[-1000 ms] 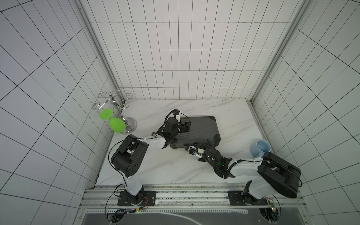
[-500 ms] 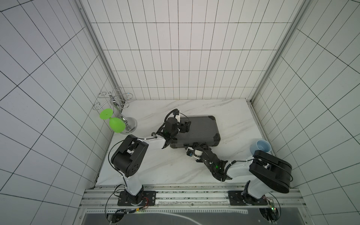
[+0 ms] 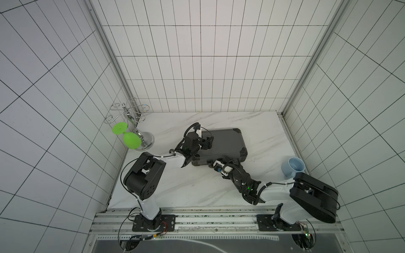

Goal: Close the poker set cases
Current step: Adjust the poker set case at the center of the board, then fasten the fastener on the poker set case.

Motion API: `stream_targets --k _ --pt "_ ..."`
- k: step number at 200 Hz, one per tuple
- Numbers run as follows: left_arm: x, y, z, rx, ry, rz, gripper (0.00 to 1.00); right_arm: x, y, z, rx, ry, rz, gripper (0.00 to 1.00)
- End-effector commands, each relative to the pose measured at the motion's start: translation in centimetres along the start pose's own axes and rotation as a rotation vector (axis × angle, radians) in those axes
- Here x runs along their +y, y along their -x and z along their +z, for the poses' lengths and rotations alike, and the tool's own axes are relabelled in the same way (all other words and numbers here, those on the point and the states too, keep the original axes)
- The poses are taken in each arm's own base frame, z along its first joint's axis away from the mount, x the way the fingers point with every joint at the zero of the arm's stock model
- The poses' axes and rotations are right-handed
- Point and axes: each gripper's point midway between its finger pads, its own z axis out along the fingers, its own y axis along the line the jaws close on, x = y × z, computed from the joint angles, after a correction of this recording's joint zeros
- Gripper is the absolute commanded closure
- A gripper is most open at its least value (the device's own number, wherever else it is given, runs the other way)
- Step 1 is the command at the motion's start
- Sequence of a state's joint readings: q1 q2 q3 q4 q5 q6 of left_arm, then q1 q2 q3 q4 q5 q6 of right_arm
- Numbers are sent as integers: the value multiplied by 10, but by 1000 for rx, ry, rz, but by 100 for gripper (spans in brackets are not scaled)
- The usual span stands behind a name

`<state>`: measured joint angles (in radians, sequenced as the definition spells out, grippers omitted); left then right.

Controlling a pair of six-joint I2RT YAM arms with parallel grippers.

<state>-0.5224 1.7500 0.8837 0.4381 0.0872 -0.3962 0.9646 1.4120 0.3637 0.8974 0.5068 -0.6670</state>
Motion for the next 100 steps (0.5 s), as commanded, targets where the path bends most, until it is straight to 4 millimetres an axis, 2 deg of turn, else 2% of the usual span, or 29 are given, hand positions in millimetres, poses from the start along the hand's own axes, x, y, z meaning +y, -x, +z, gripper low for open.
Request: stream_targets --k 1,21,56,100 --pt "34 -79 -9 255 107 -53 18 17 -22 -11 40 123 36 54" --pt "26 -72 -10 246 85 -34 16 18 -32 -15 65 129 34 54" --pt "10 -62 -6 241 77 34 9 15 -34 -11 79 127 40 54" --pt "2 -64 5 249 71 61 9 24 -39 -7 90 161 -9 55"
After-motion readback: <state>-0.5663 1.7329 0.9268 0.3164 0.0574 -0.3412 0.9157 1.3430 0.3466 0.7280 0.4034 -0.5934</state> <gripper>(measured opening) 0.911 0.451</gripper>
